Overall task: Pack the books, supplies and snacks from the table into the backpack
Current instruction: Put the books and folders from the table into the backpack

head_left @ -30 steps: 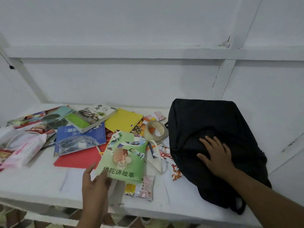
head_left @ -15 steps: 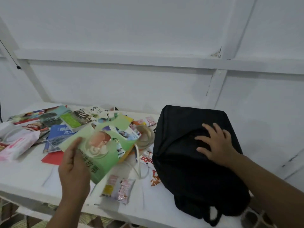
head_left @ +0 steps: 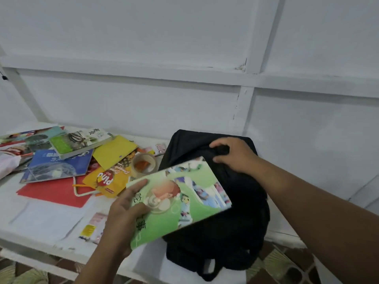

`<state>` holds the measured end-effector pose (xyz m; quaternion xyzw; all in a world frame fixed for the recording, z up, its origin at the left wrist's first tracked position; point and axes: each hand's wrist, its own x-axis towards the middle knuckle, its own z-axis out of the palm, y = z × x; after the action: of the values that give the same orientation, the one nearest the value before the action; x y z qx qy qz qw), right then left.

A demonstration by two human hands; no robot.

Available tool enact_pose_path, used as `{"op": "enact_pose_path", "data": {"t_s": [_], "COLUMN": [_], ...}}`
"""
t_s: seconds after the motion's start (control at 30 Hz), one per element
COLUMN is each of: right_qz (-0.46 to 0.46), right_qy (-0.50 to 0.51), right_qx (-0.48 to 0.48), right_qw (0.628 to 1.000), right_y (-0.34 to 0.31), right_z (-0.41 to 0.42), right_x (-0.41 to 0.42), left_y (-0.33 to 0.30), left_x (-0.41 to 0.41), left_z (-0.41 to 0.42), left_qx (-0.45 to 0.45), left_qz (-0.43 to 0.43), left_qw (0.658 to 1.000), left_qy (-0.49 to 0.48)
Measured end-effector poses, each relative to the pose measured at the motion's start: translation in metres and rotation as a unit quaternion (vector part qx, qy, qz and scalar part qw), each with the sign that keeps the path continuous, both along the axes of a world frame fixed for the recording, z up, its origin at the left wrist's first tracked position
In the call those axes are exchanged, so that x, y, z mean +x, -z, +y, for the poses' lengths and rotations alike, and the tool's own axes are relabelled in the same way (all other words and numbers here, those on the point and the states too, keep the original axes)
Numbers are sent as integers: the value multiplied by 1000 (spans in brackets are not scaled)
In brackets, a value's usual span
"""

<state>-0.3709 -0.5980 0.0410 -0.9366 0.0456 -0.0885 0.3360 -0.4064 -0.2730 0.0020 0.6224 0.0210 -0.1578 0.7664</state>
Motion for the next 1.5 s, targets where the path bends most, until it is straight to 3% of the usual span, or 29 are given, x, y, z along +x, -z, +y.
{"op": "enact_pose_path", "data": {"t_s": [0.17,0.33,0.5,0.6,0.63,0.7,0.8,0.93,1.1,1.2,1.3,1.37,1.43,1.5], "right_qz": [-69,-104,-98,-91,-89,-83,-78,-65,-53,5,132,143,96,66], "right_qy": [-32,-41,-50,-58,-61,-64,-64,-52,-55,-89,-125,-135,-144,-153], "right_qx": [13,10,13,17,19,24,18,19,-9,-67,-255,-354,-350,-275], "right_qw": [997,994,994,994,994,994,995,996,997,994,950,914,921,947], "right_y": [-35,-45,-46,-47,-47,-47,-45,-36,-25,-18,3,24,45,59], "right_z": [2,-2,-5,-7,-7,-8,-14,-23,-36,-44,-52,-53,-50,-44], "right_x": [9,12,9,9,9,9,8,6,8,-1,-18,-30,-38,-44], "left_y": [11,22,29,30,33,46,56,58,85,89,88,89,90,92], "left_x": [-18,-21,-15,-14,-14,-8,9,23,22,22,22,22,23,23], "left_z": [-25,-65,-106,-140,-151,-164,-170,-163,-154,-151,-147,-146,-147,-149], "left_qx": [90,109,18,-88,-87,23,252,476,511,507,500,495,494,489], "left_qz": [35,33,15,80,87,53,-70,-250,-352,-370,-361,-361,-359,-363], "left_qw": [994,993,997,993,992,995,946,839,775,772,778,781,783,784], "left_qy": [60,-20,-79,-26,2,85,190,83,117,105,121,122,118,116]}}
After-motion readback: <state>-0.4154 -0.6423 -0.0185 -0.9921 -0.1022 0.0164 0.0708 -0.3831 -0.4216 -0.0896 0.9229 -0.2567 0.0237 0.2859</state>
